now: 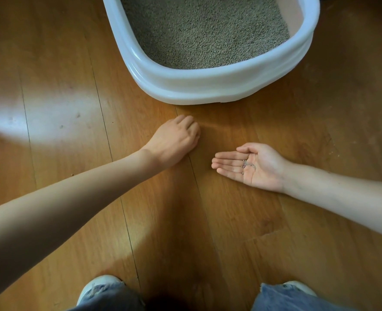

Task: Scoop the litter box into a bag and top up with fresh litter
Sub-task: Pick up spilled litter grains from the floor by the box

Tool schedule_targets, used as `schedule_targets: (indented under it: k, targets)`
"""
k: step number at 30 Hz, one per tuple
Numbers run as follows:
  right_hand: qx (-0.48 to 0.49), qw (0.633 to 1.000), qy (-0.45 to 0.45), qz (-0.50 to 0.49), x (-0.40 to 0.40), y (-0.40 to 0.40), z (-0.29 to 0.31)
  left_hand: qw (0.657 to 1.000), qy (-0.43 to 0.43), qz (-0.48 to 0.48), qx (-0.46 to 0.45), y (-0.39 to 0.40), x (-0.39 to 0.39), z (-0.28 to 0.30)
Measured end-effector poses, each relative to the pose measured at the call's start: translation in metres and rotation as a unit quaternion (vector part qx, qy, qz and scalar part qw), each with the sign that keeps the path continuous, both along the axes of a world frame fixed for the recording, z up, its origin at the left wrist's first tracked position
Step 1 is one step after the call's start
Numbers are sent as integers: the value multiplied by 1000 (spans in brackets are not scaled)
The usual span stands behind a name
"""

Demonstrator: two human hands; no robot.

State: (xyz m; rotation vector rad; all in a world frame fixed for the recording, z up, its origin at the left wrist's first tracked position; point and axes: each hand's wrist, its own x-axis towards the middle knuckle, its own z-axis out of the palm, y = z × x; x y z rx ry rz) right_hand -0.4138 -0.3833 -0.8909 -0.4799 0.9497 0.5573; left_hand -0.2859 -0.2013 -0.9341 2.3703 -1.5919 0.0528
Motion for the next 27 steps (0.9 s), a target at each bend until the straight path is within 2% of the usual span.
schedule_targets:
  k: [7,14,17,20,27]
  targets:
    - [-6,1000,2,-3,3,0,1,997,-12,-49,54,-3,-2,-3]
    - [-5,1000,6,1,4,3,-1,979,-104,-83,151,-13,-7,7]
    - [-4,1000,-1,8,3,4,2,996,-17,-27,86,6,-2,6]
    - [-6,1000,-3,11,3,2,3,997,70,19,34,37,-11,5]
    - [-10,1000,0,15,4,7,5,994,99,29,33,57,-41,0]
